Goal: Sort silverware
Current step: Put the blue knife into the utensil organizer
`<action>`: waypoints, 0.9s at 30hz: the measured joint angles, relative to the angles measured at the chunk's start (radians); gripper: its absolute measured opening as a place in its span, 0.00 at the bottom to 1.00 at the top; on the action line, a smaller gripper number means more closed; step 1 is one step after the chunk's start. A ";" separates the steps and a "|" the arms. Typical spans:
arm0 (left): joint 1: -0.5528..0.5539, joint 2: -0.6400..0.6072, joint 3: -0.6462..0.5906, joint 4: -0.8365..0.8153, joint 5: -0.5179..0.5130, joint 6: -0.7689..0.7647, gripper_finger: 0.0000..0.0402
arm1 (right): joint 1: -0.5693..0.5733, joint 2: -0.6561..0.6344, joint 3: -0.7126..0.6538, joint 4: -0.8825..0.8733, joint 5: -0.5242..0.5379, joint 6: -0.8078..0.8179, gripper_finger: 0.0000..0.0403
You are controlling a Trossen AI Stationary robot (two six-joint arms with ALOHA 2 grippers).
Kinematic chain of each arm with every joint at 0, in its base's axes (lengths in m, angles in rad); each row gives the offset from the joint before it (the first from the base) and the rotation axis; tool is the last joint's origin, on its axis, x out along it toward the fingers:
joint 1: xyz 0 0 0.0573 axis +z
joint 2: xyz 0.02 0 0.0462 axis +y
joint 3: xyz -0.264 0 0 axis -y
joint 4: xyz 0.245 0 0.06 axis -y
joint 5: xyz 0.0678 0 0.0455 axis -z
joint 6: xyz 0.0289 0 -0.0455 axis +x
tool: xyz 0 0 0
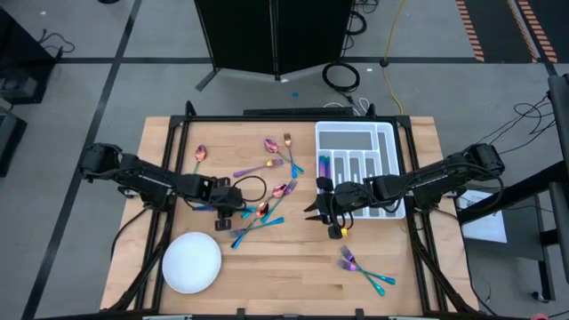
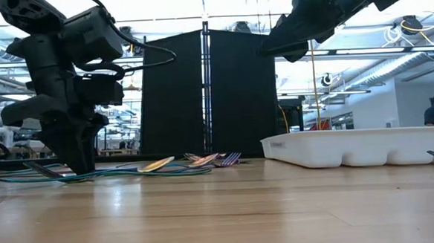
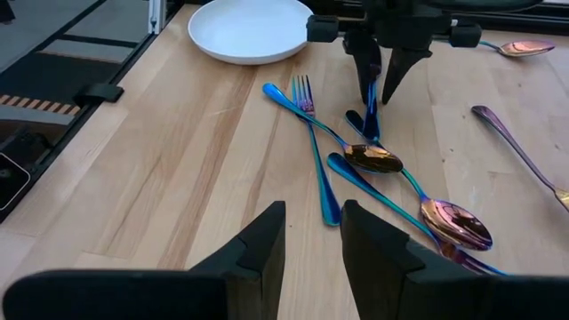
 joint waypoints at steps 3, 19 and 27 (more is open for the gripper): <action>0.005 0.000 0.000 0.000 0.003 0.030 0.29 | 0.000 0.000 0.000 0.000 0.000 -0.001 0.24; 0.004 0.000 0.000 0.001 0.003 0.055 0.10 | 0.000 0.000 0.000 -0.001 0.000 -0.003 0.24; 0.004 0.000 0.000 0.000 0.004 0.073 0.06 | 0.000 0.000 0.000 -0.001 0.000 -0.003 0.24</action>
